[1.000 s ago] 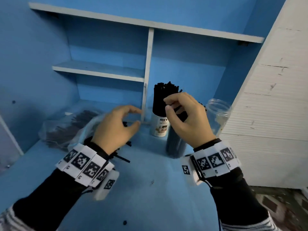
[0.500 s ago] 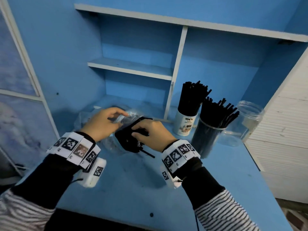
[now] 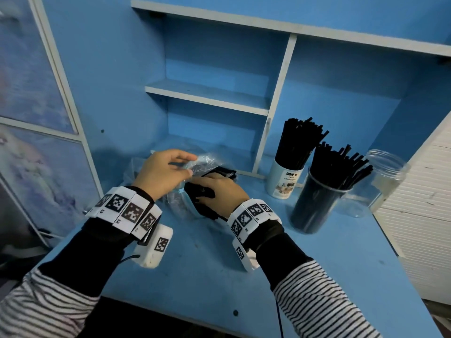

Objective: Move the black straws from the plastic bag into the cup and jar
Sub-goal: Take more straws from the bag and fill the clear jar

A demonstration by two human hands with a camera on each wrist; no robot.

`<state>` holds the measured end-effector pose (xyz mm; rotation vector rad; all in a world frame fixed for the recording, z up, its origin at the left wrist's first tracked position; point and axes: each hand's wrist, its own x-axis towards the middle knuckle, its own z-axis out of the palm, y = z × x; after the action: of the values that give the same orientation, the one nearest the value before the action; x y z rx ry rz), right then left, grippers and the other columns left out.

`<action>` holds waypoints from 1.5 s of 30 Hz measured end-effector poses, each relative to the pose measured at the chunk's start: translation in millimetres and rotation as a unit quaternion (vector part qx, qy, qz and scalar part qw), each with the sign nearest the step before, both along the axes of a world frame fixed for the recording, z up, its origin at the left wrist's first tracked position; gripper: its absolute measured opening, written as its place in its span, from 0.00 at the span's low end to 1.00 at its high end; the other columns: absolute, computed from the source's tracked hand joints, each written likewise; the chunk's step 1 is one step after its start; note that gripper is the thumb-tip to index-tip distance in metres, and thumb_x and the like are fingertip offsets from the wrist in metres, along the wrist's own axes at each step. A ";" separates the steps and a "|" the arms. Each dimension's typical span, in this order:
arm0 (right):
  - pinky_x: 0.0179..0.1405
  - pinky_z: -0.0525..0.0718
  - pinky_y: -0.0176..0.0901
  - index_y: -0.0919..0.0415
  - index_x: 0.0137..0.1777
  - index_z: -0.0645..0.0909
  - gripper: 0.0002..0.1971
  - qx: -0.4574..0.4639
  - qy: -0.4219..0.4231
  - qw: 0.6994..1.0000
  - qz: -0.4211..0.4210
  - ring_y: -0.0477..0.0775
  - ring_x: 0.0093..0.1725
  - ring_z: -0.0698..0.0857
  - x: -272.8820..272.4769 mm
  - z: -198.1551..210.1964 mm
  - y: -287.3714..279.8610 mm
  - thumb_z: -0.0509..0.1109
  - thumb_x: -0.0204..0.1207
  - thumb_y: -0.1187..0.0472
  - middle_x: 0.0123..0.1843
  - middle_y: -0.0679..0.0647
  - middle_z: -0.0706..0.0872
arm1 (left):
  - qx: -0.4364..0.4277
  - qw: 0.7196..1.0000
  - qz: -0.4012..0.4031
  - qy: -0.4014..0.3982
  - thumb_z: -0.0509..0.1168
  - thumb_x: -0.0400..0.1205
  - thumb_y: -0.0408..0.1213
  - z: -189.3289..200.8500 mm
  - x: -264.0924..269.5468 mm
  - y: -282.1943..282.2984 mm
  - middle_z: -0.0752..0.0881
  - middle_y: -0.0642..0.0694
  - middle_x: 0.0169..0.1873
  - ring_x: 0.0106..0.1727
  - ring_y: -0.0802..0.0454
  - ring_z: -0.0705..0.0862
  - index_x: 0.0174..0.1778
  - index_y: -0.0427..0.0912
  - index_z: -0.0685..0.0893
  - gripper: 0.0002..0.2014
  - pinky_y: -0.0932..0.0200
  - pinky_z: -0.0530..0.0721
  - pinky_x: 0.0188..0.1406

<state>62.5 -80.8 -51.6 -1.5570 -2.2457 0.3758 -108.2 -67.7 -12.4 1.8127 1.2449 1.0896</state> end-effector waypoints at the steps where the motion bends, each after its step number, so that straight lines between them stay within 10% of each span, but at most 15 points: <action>1: 0.66 0.79 0.54 0.40 0.73 0.76 0.25 0.009 0.004 1.000 0.002 0.56 0.66 0.79 0.7 0.4 0.6 0.71 0.76 0.58 0.67 0.54 0.80 | 0.000 1.000 -0.002 -0.001 0.73 0.76 0.27 0.9 -0.4 -1.4 0.87 0.58 0.53 0.59 0.59 0.84 0.47 0.59 0.86 0.17 0.58 0.80 0.63; 15: 0.65 0.79 0.45 0.51 0.63 0.86 0.17 0.064 0.120 0.990 -0.022 0.51 0.60 0.84 8.6 13.9 -0.7 0.76 0.74 0.59 0.58 0.52 0.88 | 0.015 1.000 0.022 -0.014 0.72 0.77 0.28 10.4 1.3 -7.5 0.85 0.59 0.51 0.50 0.72 0.81 0.54 0.52 0.88 0.15 0.77 0.75 0.48; 22: 0.57 0.71 0.19 0.49 0.64 0.85 0.15 0.038 0.137 0.990 -0.001 0.44 0.60 0.83 19.8 28.8 -12.8 0.72 0.78 0.58 0.61 0.48 0.88 | 0.012 0.999 0.031 -0.006 0.72 0.77 0.28 11.4 2.9 -7.1 0.82 0.65 0.48 0.49 0.73 0.80 0.54 0.53 0.87 0.15 0.75 0.76 0.48; 36: 0.52 0.88 0.42 0.45 0.62 0.86 0.16 -0.038 0.166 0.985 -0.033 0.52 0.43 0.89 50.6 48.8 -34.9 0.74 0.77 0.61 0.45 0.52 0.91 | 0.023 0.998 0.031 0.045 0.71 0.78 0.29 8.6 2.9 -9.9 0.83 0.61 0.52 0.51 0.66 0.82 0.56 0.53 0.85 0.15 0.63 0.77 0.56; 40: 0.50 0.87 0.38 0.46 0.62 0.86 0.16 -0.044 0.151 0.987 -0.033 0.50 0.42 0.89 68.0 59.3 -46.8 0.74 0.76 0.61 0.47 0.54 0.91 | 0.119 0.989 0.051 0.072 0.71 0.77 0.28 9.5 12.3 -14.6 0.86 0.53 0.56 0.56 0.60 0.82 0.54 0.51 0.87 0.14 0.78 0.71 0.54; 45: 0.49 0.90 0.44 0.42 0.61 0.86 0.16 -0.064 0.143 0.987 -0.035 0.51 0.42 0.90 86.7 66.2 -59.1 0.75 0.76 0.60 0.56 0.49 0.91 | 0.159 0.973 -0.097 0.139 0.78 0.72 0.44 18.0 38.9 -26.5 0.82 0.61 0.61 0.64 0.63 0.79 0.63 0.58 0.82 0.24 0.63 0.72 0.67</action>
<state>149.3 -140.0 14.5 -1.5300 -1.9752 0.6895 -69.3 -94.2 5.6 2.3424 1.0605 0.9920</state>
